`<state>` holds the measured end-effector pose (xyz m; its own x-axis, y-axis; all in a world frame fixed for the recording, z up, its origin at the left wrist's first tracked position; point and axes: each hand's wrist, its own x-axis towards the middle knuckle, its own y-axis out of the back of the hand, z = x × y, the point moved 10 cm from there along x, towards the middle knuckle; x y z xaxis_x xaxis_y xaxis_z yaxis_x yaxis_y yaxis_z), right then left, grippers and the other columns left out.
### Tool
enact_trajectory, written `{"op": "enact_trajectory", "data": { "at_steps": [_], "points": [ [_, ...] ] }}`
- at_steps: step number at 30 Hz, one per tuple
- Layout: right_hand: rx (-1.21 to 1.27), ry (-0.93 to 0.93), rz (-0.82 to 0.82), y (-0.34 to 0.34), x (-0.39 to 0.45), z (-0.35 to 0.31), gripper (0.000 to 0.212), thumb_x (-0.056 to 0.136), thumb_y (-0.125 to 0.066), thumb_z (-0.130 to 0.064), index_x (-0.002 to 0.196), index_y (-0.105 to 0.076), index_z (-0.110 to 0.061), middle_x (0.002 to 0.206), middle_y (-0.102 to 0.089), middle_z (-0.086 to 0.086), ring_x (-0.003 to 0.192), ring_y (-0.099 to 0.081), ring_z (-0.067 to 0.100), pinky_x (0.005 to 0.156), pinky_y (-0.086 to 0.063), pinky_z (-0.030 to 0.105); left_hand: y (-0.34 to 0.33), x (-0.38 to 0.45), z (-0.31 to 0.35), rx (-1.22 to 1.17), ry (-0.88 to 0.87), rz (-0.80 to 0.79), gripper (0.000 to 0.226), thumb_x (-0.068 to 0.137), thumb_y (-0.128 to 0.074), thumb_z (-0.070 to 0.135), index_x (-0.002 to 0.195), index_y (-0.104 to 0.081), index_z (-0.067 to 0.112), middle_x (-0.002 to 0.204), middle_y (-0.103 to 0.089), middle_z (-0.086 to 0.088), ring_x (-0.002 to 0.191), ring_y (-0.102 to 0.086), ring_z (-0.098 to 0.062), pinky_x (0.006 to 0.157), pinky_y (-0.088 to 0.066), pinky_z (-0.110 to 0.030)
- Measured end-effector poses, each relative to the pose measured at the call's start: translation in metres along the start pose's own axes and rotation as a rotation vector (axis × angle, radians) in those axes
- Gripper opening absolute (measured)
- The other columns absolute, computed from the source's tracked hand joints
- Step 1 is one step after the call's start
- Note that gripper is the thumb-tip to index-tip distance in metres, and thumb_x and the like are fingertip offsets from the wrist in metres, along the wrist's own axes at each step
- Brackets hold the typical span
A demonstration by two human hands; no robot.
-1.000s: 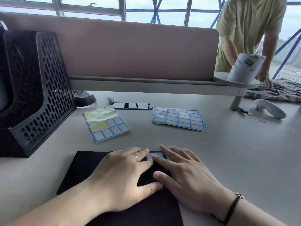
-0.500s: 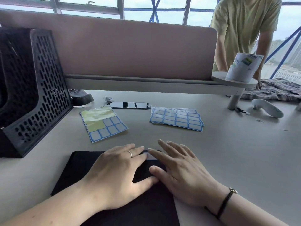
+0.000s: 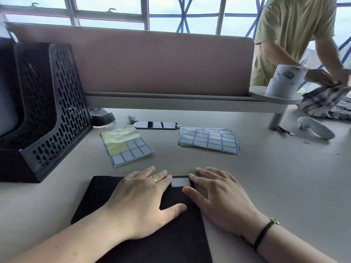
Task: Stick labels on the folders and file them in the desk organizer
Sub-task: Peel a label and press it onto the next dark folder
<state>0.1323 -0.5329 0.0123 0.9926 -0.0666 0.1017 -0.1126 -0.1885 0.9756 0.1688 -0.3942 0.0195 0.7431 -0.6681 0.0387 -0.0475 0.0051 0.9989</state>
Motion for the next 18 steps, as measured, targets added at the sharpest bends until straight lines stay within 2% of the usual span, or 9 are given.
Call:
{"op": "enact_trajectory", "data": {
  "at_steps": [3,6,7,11,13,15,18],
  "points": [
    [-0.018,0.013,0.039,0.000,0.000,0.001,0.088,0.081,-0.010,-0.085,0.146,-0.043,-0.036,0.155,-0.037,-0.018,0.145,-0.025,0.006,0.118,-0.016,0.027,0.002,-0.003,-0.003,0.040,0.041,-0.029,0.092,0.078,-0.018,0.090,0.151,-0.027,0.035,0.161,-0.026,0.014,0.150,-0.020,-0.014,0.119,-0.023,-0.036],
    [0.032,0.032,0.101,0.009,-0.005,0.006,0.062,0.094,-0.035,-0.067,0.147,-0.038,-0.035,0.148,-0.046,-0.016,0.140,-0.034,0.006,0.114,-0.021,0.024,0.015,-0.006,-0.009,0.083,0.068,-0.019,0.082,0.078,-0.022,0.089,0.139,-0.039,0.036,0.145,-0.048,0.015,0.135,-0.043,-0.012,0.108,-0.038,-0.034],
    [0.051,0.044,0.121,0.012,-0.008,0.007,0.059,0.095,-0.042,-0.062,0.148,-0.036,-0.035,0.145,-0.048,-0.015,0.138,-0.037,0.008,0.113,-0.022,0.024,0.020,-0.007,-0.013,0.080,0.078,-0.021,0.079,0.079,-0.025,0.088,0.139,-0.039,0.038,0.142,-0.050,0.016,0.131,-0.047,-0.011,0.105,-0.040,-0.034],
    [0.125,0.085,0.181,0.022,-0.017,0.003,0.061,0.094,-0.052,-0.053,0.149,-0.032,-0.036,0.139,-0.054,-0.013,0.131,-0.045,0.011,0.108,-0.027,0.023,0.032,-0.021,-0.029,0.080,0.129,-0.063,0.086,0.080,-0.031,0.087,0.151,-0.015,0.043,0.159,-0.029,0.017,0.141,-0.040,-0.012,0.109,-0.039,-0.036],
    [0.149,0.098,0.147,0.021,-0.020,-0.004,0.063,0.093,-0.053,-0.055,0.149,-0.030,-0.038,0.140,-0.052,-0.015,0.131,-0.044,0.009,0.107,-0.026,0.021,0.036,-0.036,-0.041,0.061,0.180,-0.081,0.087,0.080,-0.030,0.087,0.153,-0.005,0.045,0.156,-0.035,0.016,0.138,-0.043,-0.013,0.106,-0.040,-0.036],
    [0.134,0.125,0.111,0.021,-0.025,-0.013,0.061,0.093,-0.052,-0.059,0.147,-0.033,-0.039,0.138,-0.052,-0.016,0.130,-0.044,0.009,0.106,-0.028,0.022,0.039,-0.054,-0.053,0.041,0.231,-0.094,0.086,0.080,-0.028,0.087,0.152,-0.002,0.047,0.154,-0.038,0.017,0.138,-0.042,-0.012,0.105,-0.039,-0.036],
    [0.139,0.151,0.079,0.026,-0.038,-0.028,0.057,0.090,-0.050,-0.065,0.142,-0.042,-0.040,0.132,-0.053,-0.019,0.126,-0.046,0.008,0.103,-0.034,0.023,0.037,-0.083,-0.079,0.008,0.317,-0.112,0.084,0.080,-0.031,0.085,0.151,-0.007,0.048,0.158,-0.025,0.025,0.143,-0.034,-0.008,0.107,-0.039,-0.037]
  ]
}}
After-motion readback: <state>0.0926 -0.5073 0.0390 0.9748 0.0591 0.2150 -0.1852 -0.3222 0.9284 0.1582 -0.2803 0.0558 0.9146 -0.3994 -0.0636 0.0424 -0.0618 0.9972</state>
